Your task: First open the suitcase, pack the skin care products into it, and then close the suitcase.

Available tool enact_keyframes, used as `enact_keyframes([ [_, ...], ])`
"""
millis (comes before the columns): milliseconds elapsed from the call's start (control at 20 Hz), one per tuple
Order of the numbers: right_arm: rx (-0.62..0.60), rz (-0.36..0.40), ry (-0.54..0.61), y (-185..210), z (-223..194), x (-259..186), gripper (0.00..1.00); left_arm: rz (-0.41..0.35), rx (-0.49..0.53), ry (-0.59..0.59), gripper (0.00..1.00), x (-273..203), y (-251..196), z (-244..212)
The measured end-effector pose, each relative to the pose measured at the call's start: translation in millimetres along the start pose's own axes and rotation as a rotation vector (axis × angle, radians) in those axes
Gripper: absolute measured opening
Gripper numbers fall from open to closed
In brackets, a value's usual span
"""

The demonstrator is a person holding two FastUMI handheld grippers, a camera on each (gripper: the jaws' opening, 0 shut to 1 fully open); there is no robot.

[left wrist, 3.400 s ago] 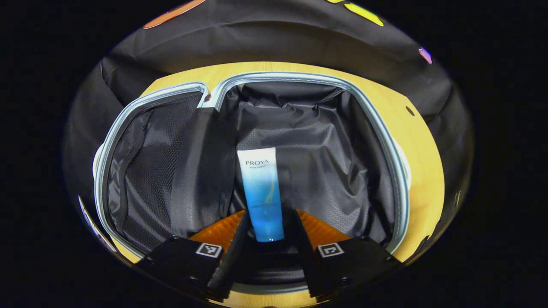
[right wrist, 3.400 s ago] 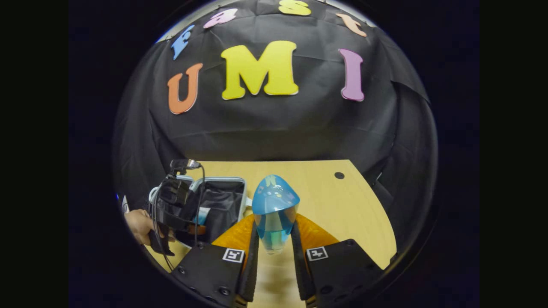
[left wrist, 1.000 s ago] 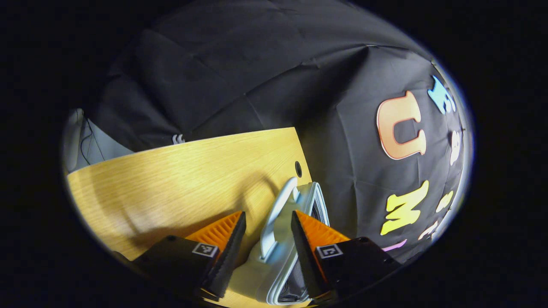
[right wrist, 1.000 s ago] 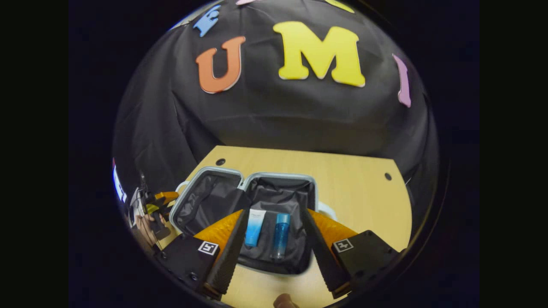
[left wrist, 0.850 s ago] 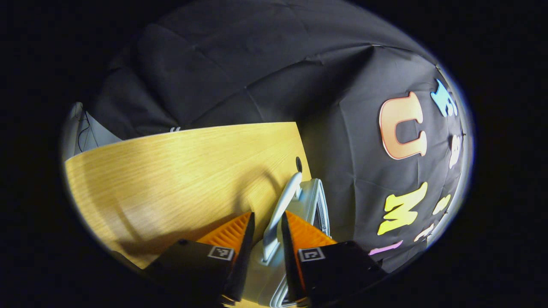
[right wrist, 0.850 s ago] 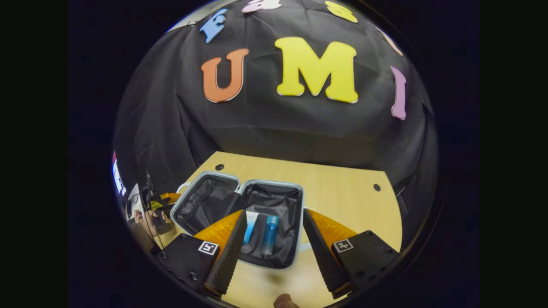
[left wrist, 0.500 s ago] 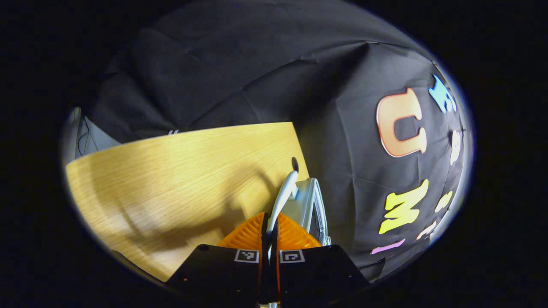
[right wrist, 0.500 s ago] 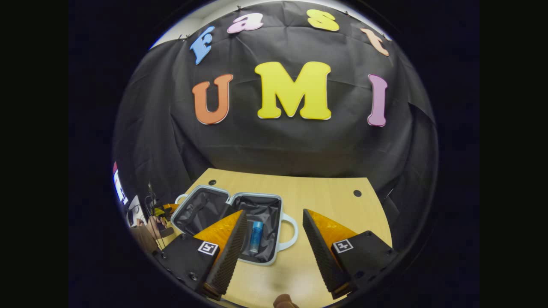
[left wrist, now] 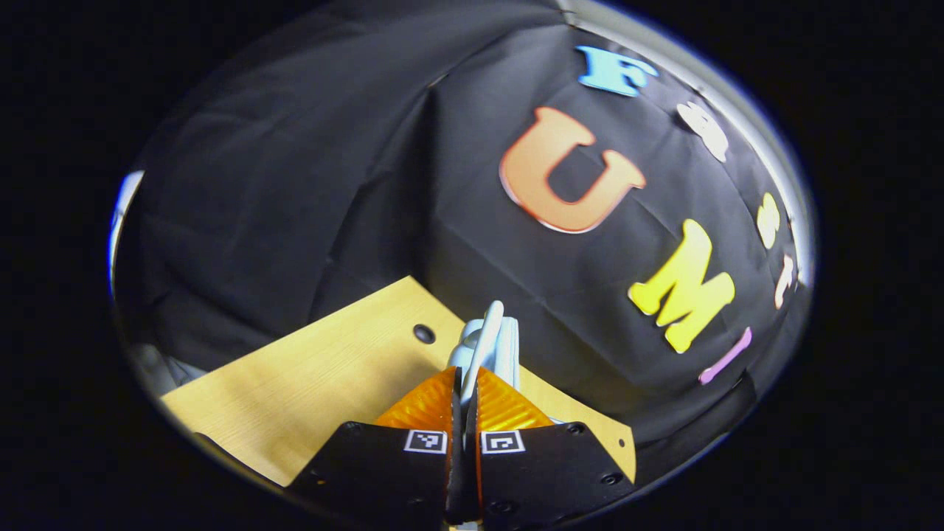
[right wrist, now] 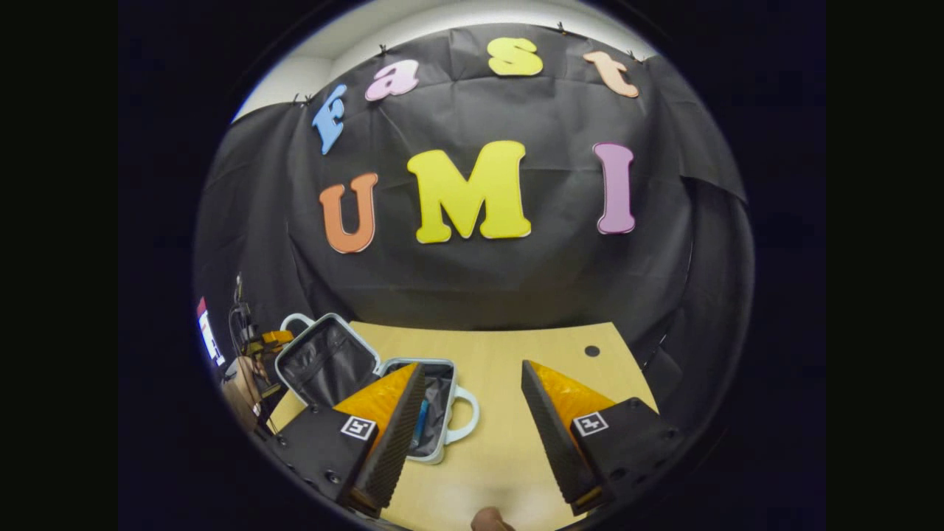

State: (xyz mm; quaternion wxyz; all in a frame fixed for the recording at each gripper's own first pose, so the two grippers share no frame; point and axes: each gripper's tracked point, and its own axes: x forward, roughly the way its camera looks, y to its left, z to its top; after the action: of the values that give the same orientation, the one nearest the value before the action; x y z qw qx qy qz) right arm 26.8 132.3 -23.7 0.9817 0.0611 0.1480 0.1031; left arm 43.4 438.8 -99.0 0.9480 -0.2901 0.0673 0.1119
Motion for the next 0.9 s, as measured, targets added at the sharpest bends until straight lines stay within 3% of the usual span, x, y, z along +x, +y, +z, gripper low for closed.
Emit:
enact_keyframes([
  [200, -0.044, 0.002, -0.091, -36.6, 23.1, -27.0, 0.78, -0.006, 0.166, -0.035, 0.03, -17.7, -77.6, -17.2],
  [550, -0.098, -0.006, -0.167, -106.3, 38.6, -58.2, 0.78, -0.012, 0.426, -0.055, 0.03, -24.7, -194.0, -89.5],
  [750, -0.091, -0.031, -0.174, -147.5, 35.7, -65.7, 0.76, -0.025, 0.551, -0.013, 0.03, -7.9, -238.6, -156.9],
  [900, -0.074, -0.046, -0.154, -171.4, 25.3, -66.2, 0.78, -0.034, 0.735, 0.023, 0.03, -3.2, -258.7, -216.7],
])
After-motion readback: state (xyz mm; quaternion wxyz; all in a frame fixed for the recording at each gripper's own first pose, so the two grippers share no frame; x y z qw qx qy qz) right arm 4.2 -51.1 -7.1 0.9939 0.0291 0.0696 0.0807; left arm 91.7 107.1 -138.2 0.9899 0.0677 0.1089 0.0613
